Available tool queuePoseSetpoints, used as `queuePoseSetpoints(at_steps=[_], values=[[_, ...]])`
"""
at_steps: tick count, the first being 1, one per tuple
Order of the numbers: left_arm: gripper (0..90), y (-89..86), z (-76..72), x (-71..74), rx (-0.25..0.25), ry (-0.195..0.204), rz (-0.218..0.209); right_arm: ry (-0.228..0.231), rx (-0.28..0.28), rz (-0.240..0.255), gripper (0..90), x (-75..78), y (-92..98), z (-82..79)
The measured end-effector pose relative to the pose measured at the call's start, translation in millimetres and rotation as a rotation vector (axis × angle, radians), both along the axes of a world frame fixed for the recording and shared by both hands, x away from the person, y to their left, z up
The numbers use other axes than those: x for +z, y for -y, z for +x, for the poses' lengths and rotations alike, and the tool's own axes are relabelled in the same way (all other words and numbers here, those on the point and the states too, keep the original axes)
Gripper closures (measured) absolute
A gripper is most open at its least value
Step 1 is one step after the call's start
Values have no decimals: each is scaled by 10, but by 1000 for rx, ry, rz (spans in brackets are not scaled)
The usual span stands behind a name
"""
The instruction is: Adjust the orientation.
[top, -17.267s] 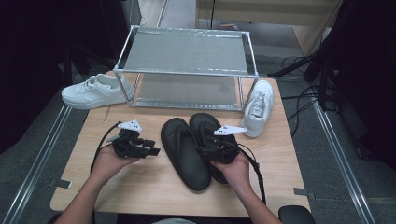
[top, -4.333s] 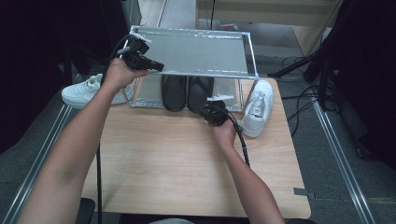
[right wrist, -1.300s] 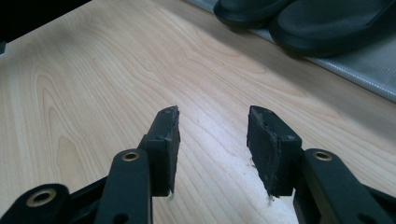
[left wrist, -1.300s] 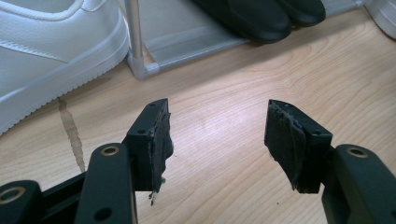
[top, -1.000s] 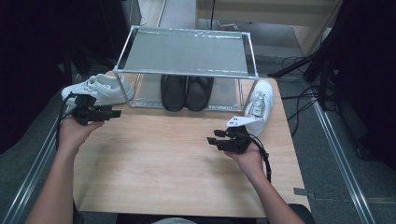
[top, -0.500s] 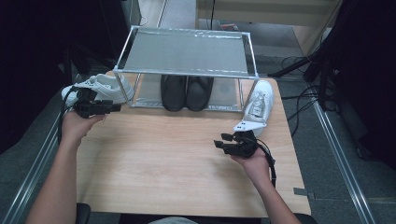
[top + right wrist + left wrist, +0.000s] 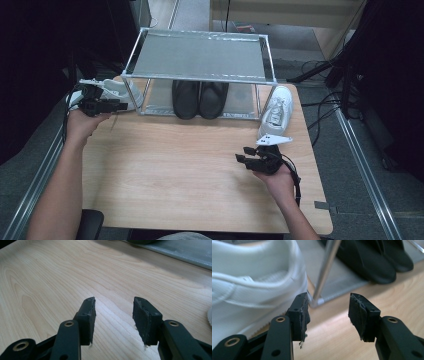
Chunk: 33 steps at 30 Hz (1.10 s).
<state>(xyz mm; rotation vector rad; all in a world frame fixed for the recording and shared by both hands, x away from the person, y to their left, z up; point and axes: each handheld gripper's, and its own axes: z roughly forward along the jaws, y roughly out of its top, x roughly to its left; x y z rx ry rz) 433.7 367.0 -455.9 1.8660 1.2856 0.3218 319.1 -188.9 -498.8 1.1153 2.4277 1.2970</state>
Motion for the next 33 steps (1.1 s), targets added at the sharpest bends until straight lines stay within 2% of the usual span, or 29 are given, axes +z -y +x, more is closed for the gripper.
queuePoseSetpoints(at_steps=[2, 3, 4, 6, 11, 13, 15, 19, 20, 23, 26, 31, 33], values=[[529, -40, 41, -31, 15, -5, -19, -5, -5, -3, 542, -11, 5, 0], [532, -60, 78, -32, 18, -36, -12, -3, -5, -3, 541, -14, 4, 3], [532, -75, 105, -28, 24, -51, 3, -3, -6, -2, 542, -13, 0, 3], [539, -96, 148, -3, 33, -39, 14, -1, -1, 0, 542, -12, -9, 3], [540, -100, 302, 101, 43, -50, 50, -2, 5, -8, 542, -20, -27, 10], [540, -84, 370, 121, 47, -53, 75, -1, 5, -10, 541, -23, -32, 13], [539, -75, 439, 122, 48, -55, 82, -2, 5, -12, 542, -25, -31, 14], [540, -85, 526, 49, 66, -12, 67, -6, 3, -14, 542, -27, -21, 15], [540, -88, 540, 26, 63, -11, 67, -6, 2, -11, 542, -28, -19, 15], [537, -94, 601, -104, 53, -41, 71, -10, 1, -11, 542, -28, -10, 17], [533, -84, 628, -144, 56, -32, 42, -11, 0, -11, 542, -30, -7, 18], [531, -5, 669, -192, 20, -37, 93, -12, 4, -13, 542, -44, -21, 27], [554, 8, 683, -216, 12, -41, 91, -11, 8, -15, 542, -48, -27, 32]])
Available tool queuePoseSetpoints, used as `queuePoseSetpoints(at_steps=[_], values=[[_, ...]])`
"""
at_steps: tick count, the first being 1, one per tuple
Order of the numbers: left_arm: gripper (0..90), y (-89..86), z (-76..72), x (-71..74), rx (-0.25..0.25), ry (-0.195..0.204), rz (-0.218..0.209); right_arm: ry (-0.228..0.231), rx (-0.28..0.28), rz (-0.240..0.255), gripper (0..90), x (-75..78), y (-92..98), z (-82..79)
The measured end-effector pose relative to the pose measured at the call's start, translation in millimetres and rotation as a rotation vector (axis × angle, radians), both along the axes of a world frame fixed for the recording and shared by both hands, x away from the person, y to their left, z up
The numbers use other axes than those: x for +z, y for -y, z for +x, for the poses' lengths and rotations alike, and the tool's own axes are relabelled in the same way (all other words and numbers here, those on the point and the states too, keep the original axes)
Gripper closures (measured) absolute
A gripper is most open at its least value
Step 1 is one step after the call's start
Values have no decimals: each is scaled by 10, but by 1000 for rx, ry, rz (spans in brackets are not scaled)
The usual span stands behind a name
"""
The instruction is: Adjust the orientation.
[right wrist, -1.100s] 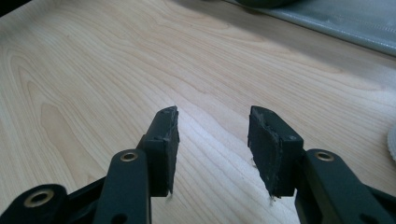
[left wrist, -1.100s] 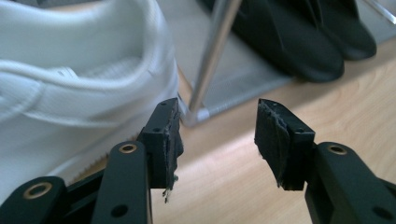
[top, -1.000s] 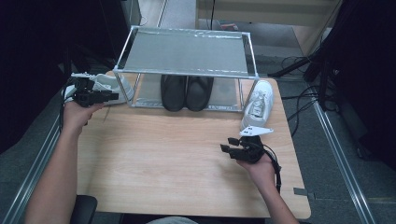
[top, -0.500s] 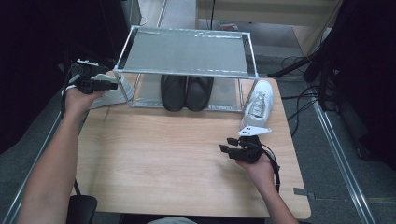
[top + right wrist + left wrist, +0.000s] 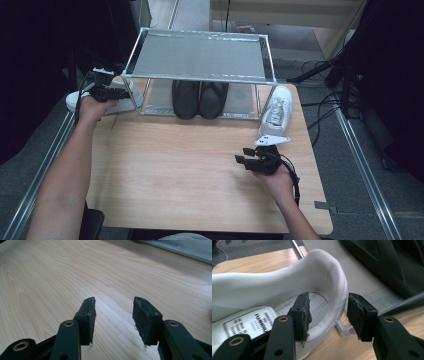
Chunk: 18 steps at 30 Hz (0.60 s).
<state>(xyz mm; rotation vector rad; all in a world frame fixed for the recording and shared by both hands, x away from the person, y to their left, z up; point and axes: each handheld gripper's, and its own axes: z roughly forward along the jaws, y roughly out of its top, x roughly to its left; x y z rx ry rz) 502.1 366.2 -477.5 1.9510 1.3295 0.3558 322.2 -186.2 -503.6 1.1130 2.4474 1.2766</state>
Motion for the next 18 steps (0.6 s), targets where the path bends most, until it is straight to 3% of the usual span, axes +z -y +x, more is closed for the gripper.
queuePoseSetpoints(at_steps=[6, 9, 11, 13, 18], values=[[681, -22, 23, -41, -36, -15, -46, -5, -1, 2, 542, -6, -12, 2], [733, -26, 17, -30, -58, -8, -30, -4, -4, 5, 541, -2, -1, 3], [751, -23, 35, 3, -71, -37, -16, -4, -7, 5, 540, 0, 10, 2], [763, -18, 39, 40, -77, -42, 13, -3, -7, 6, 540, -1, 20, 3], [777, -220, -13, 150, -40, -32, -53, 2, -11, 11, 539, 7, 35, -3]])
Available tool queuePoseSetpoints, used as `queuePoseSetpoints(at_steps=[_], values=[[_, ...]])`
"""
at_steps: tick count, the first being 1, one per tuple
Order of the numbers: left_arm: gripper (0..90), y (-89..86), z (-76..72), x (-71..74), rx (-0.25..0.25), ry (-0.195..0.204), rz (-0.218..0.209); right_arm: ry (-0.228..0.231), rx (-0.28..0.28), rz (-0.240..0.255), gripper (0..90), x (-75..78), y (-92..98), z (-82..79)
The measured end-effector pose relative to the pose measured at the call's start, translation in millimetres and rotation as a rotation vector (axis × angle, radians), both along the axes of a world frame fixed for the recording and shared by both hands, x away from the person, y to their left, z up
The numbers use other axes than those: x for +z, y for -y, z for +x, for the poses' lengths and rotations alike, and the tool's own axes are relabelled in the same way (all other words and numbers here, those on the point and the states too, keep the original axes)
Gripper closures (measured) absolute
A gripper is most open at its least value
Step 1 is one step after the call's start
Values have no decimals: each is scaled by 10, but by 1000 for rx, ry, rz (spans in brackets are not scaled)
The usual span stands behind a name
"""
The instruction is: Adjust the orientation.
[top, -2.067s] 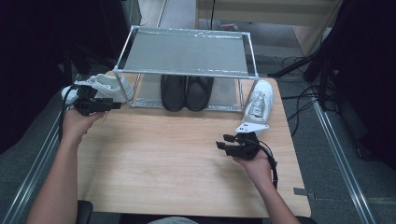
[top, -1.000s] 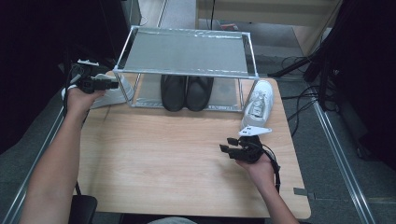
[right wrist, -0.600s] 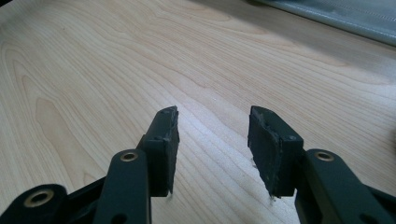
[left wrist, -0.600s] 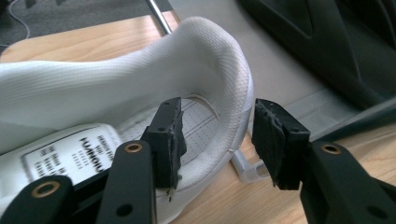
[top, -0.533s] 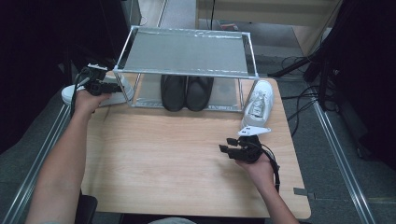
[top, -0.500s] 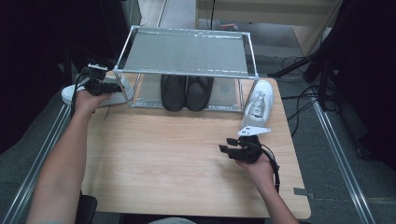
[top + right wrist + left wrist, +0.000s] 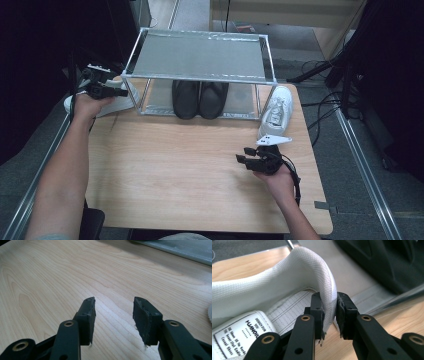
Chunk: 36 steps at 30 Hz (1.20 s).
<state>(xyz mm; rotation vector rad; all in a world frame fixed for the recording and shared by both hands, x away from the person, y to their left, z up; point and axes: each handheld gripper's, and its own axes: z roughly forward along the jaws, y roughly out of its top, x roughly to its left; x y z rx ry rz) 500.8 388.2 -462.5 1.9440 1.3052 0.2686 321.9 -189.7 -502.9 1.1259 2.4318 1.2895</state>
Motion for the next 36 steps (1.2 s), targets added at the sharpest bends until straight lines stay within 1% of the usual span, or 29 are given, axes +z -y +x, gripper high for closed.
queuePoseSetpoints(at_steps=[3, 8, 10, 12, 15, 18, 20, 22, 23, 25, 26, 27, 28, 29, 30, 31, 33, 34, 35, 36], values=[[786, -75, -50, 20, -4, -27, -1, -4, 1, -4, 539, -10, 1, 7], [797, -149, -161, 45, -9, -27, -6, -4, 5, -8, 538, -13, -30, 10], [799, -175, -222, 57, -10, -25, -18, -7, 5, -5, 537, -13, -45, 17], [799, -180, -311, 56, -6, -21, -33, -8, 5, -9, 536, -10, -52, 20], [801, -149, -476, 32, -26, -12, -30, -11, 6, -8, 535, -11, -70, 23], [802, -83, -634, 23, -56, -4, 2, -18, 9, -11, 534, -23, -93, 29], [803, -28, -722, 25, -75, -2, 29, -14, 15, -13, 534, -22, -106, 34], [803, 39, -785, 54, -87, -1, 68, -12, 19, -9, 534, -16, -119, 35], [805, 74, -809, 77, -93, -7, 88, -13, 21, -8, 534, -13, -123, 34], [808, 140, -858, 113, -101, -3, 104, -10, 24, -7, 534, -12, -131, 39], [809, 166, -880, 133, -111, -9, 112, -6, 27, -3, 533, -11, -135, 42], [810, 205, -906, 139, -109, -1, 125, -2, 28, -2, 534, -7, -137, 45], [811, 243, -927, 147, -111, 3, 147, -6, 27, -2, 533, -1, -140, 46], [811, 284, -952, 157, -113, -2, 164, -4, 28, -1, 534, 2, -143, 49], [812, 328, -974, 167, -126, -2, 175, -6, 28, 0, 534, 4, -147, 51], [812, 382, -1004, 181, -127, 11, 188, -5, 32, -1, 534, 4, -151, 55], [814, 472, -1051, 209, -141, 30, 168, -6, 34, -5, 534, 2, -161, 61], [817, 523, -1064, 220, -155, 21, 156, -4, 37, -5, 533, 2, -167, 64], [820, 593, -1089, 233, -168, 26, 172, -6, 39, -4, 533, 4, -172, 63], [820, 661, -1105, 245, -188, 11, 179, -6, 42, -4, 533, 6, -177, 62]])
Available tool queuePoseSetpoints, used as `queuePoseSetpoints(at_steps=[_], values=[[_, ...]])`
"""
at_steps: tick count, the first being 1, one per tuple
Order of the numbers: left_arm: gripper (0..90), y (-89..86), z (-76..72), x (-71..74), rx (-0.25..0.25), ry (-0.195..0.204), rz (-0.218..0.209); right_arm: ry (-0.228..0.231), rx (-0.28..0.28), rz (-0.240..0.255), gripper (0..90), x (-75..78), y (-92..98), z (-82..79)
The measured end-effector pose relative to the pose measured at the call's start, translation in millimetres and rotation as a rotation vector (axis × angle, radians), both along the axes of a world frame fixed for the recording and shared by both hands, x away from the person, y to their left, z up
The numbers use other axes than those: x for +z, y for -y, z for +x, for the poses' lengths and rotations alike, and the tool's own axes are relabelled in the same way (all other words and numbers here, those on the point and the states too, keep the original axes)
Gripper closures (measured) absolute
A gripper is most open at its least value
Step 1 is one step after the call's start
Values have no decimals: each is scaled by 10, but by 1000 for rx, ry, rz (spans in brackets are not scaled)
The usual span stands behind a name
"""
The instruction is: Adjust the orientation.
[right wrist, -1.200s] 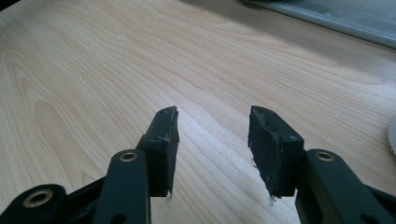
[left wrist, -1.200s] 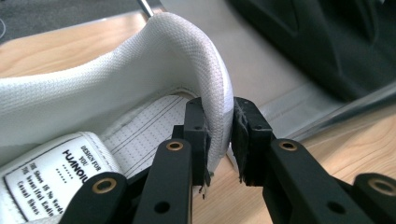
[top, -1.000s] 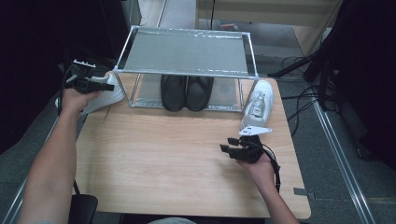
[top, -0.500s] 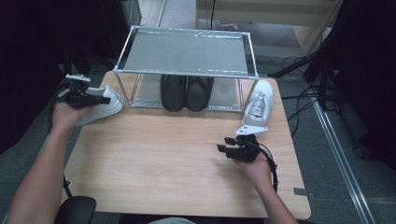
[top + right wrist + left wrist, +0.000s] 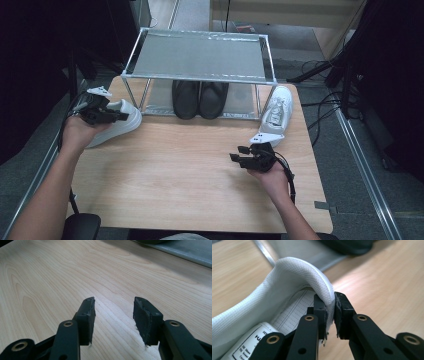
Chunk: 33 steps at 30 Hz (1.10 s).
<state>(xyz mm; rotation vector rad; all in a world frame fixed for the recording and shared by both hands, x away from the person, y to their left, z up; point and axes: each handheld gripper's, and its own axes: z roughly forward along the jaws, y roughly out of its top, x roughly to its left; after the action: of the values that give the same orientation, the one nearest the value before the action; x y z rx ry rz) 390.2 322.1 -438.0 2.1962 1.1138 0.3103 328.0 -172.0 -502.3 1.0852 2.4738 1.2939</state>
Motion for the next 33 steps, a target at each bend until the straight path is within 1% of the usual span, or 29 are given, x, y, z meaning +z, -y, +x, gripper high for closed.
queuePoseSetpoints(at_steps=[1, 2, 3, 4, 7, 10, 11, 13, 15, 16, 18, 19, 20, 22, 25, 26, 28, 31, 33], values=[[820, 76, -22, 3, -22, -9, 5, 1, 1, 0, 533, 1, -5, -2], [820, 154, -49, 1, -34, -8, 5, 3, 2, 1, 533, 2, -8, -3], [821, 223, -72, -6, -52, -17, -3, 3, 3, 0, 533, 5, -8, -3], [822, 290, -96, -13, -68, -17, -8, 3, 2, 0, 533, 9, -6, -4], [823, 488, -150, -39, -99, -17, -7, 5, 1, 5, 533, 14, 3, -7], [823, 667, -184, -59, -134, -24, -23, 5, 2, 7, 533, 16, 2, -10], [823, 719, -190, -74, -135, -27, -37, 4, 3, 7, 533, 17, -1, -13], [823, 813, -197, -102, -139, -36, -46, 4, 6, 8, 533, 25, -6, -21], [823, 914, -215, -129, -158, -53, -56, 4, 9, 17, 533, 31, -7, -30], [823, 973, -232, -145, -167, -54, -63, 3, 8, 23, 533, 33, -7, -33], [823, 1094, -271, -163, -187, -61, -63, -2, 8, 27, 533, 37, -8, -39], [822, 1152, -294, -164, -191, -57, -62, -2, 8, 32, 533, 38, -11, -41], [822, 1202, -308, -167, -206, -60, -66, -2, 8, 32, 533, 42, -10, -44], [821, 1295, -338, -171, -218, -64, -76, -3, 9, 34, 533, 46, -13, -46], [820, 1422, -385, -173, -240, -62, -68, -1, 11, 35, 533, 47, -18, -47], [820, 1458, -401, -178, -243, -59, -75, -1, 13, 35, 533, 47, -20, -46], [820, 1523, -411, -193, -263, -71, -94, -4, 15, 35, 534, 48, -25, -45], [819, 1646, -452, -223, -278, -71, -85, -9, 18, 35, 539, 43, -35, -37], [818, 1727, -492, -233, -294, -73, -88, -11, 22, 37, 541, 47, -44, -35]])
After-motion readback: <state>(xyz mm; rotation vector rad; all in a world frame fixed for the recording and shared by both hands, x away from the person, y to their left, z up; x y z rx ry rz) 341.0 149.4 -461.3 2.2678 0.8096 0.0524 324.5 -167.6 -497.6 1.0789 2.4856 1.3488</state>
